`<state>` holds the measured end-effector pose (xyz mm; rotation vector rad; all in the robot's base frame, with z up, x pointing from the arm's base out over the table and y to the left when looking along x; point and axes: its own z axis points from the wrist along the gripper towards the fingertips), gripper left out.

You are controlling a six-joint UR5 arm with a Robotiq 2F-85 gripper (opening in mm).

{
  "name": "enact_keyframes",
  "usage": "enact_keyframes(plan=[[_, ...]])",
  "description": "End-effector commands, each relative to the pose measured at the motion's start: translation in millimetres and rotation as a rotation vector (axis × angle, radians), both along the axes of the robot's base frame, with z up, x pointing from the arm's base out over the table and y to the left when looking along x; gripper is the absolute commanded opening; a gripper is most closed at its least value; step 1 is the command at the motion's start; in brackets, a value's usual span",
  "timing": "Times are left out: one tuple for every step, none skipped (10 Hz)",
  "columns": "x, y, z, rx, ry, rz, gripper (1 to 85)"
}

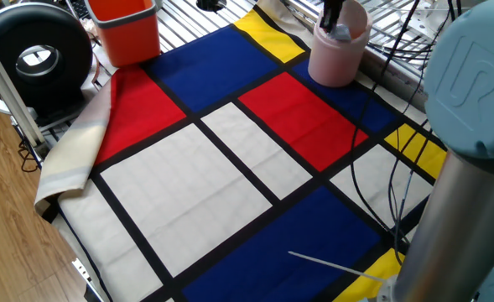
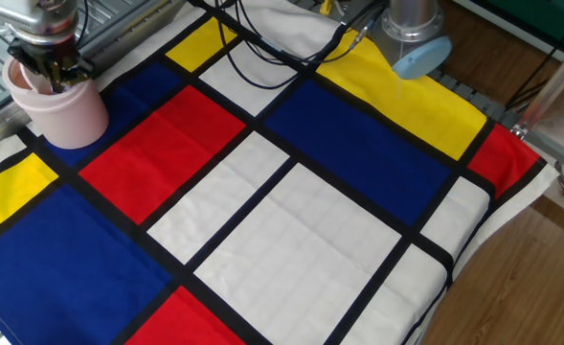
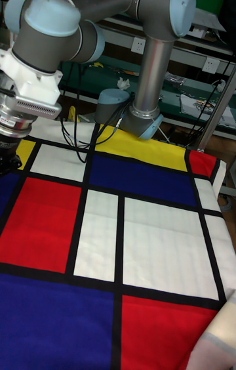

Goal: Put the garbage in the trash can

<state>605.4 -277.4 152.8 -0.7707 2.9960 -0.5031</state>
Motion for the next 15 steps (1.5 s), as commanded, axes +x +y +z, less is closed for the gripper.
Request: enact_keyframes(plan=[[2.7, 6.6, 16.7, -0.011, 0.011, -0.001, 1.0], [0.6, 6.2, 19.7, -0.017, 0.010, -0.004, 1.0], [-3.5, 5.0, 23.2, -0.024, 0.010, -0.013, 1.0], [-8.2, 4.7, 26.9, -0.028, 0.012, -0.023, 1.0], [-11.9, 3.7, 31.3, -0.037, 0.011, -0.029, 1.0], [-15.7, 4.1, 33.3, -0.038, 0.012, -0.039, 1.0], [-20.0, 5.4, 33.7, -0.032, 0.013, -0.051, 1.0], [-23.4, 7.7, 30.8, -0.015, 0.012, -0.060, 1.0], [-26.1, 9.5, 24.4, 0.006, 0.009, -0.065, 1.0], [-27.2, 7.7, 23.2, 0.003, 0.007, -0.068, 1.0], [-28.6, 6.0, 21.7, 0.001, 0.007, -0.068, 1.0], [-30.3, 6.0, 18.4, 0.006, 0.006, -0.070, 1.0], [-31.2, 4.1, 12.9, 0.010, 0.001, -0.072, 1.0], [-30.8, 2.5, 7.3, 0.016, -0.005, -0.070, 1.0], [-29.3, 0.4, 4.1, 0.016, -0.009, -0.067, 1.0]])
